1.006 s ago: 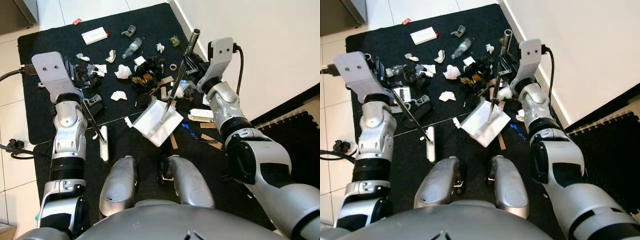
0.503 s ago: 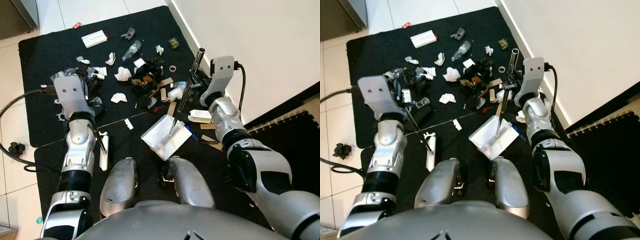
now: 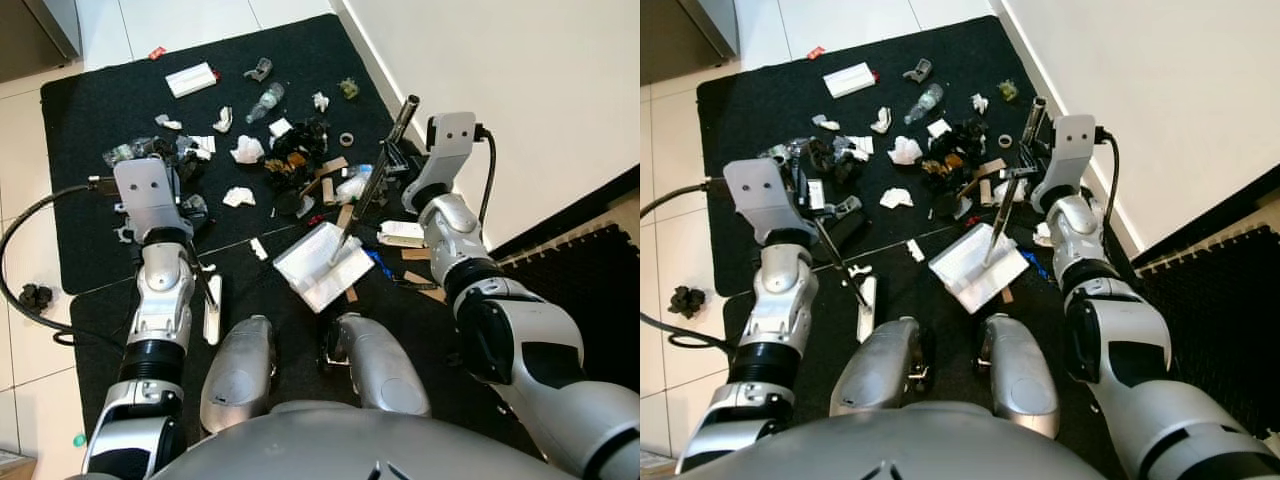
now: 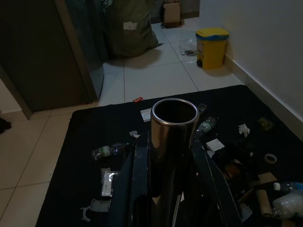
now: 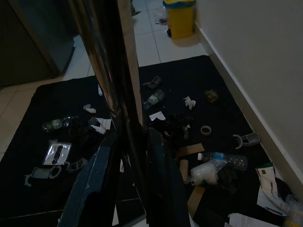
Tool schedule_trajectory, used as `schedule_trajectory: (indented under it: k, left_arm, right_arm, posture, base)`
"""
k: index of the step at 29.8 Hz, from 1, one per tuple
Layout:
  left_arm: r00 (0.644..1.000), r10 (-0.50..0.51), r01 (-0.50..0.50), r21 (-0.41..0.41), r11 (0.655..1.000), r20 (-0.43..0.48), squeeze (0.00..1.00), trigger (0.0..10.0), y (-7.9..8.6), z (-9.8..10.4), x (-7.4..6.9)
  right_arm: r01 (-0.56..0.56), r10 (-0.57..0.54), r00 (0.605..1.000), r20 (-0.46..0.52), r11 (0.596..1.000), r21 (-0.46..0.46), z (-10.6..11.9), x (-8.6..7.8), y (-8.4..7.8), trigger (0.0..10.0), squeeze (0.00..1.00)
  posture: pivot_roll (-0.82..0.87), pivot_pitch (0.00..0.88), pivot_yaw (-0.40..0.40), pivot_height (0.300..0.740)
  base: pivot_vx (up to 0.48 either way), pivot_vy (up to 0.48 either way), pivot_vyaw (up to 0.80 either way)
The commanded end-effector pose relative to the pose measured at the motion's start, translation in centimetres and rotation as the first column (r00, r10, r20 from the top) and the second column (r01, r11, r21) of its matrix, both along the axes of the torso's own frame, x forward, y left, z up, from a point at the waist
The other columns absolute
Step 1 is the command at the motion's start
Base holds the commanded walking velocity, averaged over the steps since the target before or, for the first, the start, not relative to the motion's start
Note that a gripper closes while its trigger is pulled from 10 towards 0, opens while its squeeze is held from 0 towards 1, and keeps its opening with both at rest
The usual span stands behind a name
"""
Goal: Sweep floor
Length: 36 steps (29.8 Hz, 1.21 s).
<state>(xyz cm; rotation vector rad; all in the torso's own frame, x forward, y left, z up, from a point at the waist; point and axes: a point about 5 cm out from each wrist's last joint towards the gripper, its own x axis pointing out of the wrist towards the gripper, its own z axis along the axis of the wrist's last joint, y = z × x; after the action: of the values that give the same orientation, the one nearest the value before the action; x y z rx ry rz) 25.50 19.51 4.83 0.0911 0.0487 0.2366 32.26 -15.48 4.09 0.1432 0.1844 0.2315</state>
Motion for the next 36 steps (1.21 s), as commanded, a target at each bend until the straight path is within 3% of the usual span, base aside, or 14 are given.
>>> schedule_trajectory:
  k: [1,19,36]
  left_arm:
    - [1.0,-0.017,0.017,0.013,1.0,-0.018,0.0,10.0,-0.46,-0.49,-0.05]
    - [1.0,-0.016,0.016,0.014,1.0,-0.024,0.0,10.0,-0.32,-0.75,0.03]
    - [0.999,-0.022,0.023,0.015,1.0,-0.029,0.0,10.0,-0.46,-0.9,-0.06]
  right_arm:
    - [-0.018,0.017,0.998,0.062,1.0,0.012,1.43,0.93,0.28,10.0,0.0]
    - [-0.054,0.057,0.996,0.073,0.998,-0.033,1.61,1.0,0.66,10.0,0.0]
    - [-0.078,0.079,0.995,0.065,0.997,-0.021,1.34,0.77,0.92,10.0,0.0]
  posture:
    - [0.1,0.0,-0.018,0.74]
    - [0.11,0.0,-0.019,0.74]
    - [0.11,0.0,-0.018,0.74]
  base:
    - [0.0,0.0,0.0]
    - [0.0,0.0,0.0]
    - [0.0,0.0,0.78]
